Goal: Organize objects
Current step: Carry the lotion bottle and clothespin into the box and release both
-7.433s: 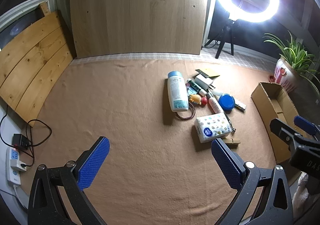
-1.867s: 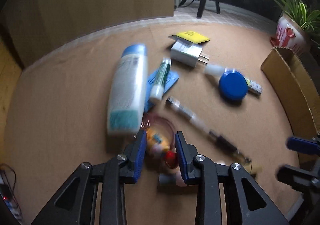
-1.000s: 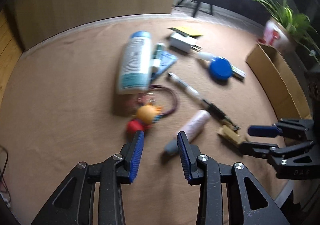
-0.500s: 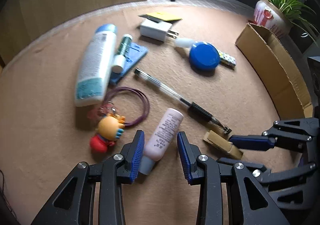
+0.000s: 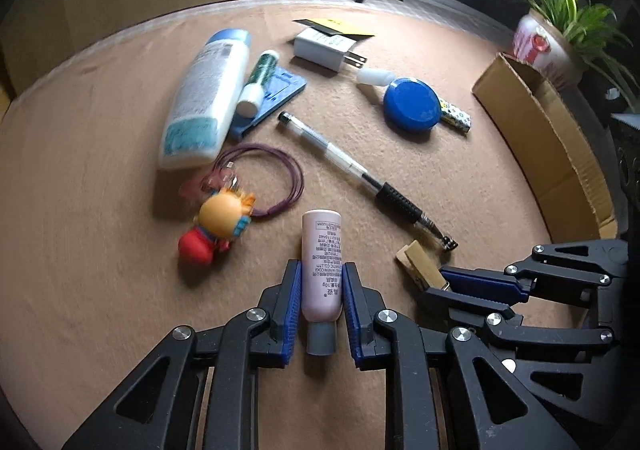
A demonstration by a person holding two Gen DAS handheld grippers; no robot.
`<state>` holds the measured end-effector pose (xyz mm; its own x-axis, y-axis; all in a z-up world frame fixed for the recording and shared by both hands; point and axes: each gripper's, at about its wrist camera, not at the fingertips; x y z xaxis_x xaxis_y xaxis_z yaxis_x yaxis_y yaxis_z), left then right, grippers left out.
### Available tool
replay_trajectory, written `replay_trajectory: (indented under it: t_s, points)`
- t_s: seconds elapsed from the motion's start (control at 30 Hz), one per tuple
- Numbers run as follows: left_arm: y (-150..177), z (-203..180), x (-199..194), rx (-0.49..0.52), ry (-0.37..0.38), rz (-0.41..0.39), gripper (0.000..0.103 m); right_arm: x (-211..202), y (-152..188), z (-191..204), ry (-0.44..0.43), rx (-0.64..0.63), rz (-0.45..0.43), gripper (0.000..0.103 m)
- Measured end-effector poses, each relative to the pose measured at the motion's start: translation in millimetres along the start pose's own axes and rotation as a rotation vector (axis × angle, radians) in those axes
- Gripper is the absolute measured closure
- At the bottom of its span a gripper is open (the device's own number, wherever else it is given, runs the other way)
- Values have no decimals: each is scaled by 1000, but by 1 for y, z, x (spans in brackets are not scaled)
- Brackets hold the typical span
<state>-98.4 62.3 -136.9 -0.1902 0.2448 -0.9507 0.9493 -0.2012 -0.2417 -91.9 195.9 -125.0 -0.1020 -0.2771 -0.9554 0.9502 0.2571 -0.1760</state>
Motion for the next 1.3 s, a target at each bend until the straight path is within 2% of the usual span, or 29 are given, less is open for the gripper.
replay_trajectory:
  t_s: [0.13,0.37,0.57,0.7,0.93,1.07,1.2,1.3]
  points:
    - [8,7,-3,-56,30,-4,82,-14,8,-9,-31,41,-34,92]
    - [15,3,-14,-79,48,-24,82,-41,19,-39,-53,116,-101,92]
    - [5,-19,-31,-47,71,-59,82,-76,29,-51,-27,170,-199,92]
    - [-8,-43,-44,-9,94,-90,82,-101,40,-73,3,214,-252,92]
    - [-39,-95,-55,70,145,-136,82,-132,61,-120,120,293,-316,92]
    - [-56,-133,-51,121,170,-148,82,-140,73,-151,167,345,-330,92]
    - [-70,-176,-39,158,208,-146,82,-136,82,-180,183,401,-319,92]
    - [-76,-204,-31,197,207,-145,82,-134,88,-194,192,424,-312,92]
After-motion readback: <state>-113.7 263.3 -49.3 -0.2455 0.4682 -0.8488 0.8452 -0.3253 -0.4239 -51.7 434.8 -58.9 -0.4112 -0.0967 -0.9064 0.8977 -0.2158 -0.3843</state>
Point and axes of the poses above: each gripper's, at about its wrist camera, not at the fingertips, and x roughly the way its jaws point, z to its left, y to its underside, and after that the axes turned 8 degrees about z, right-handed
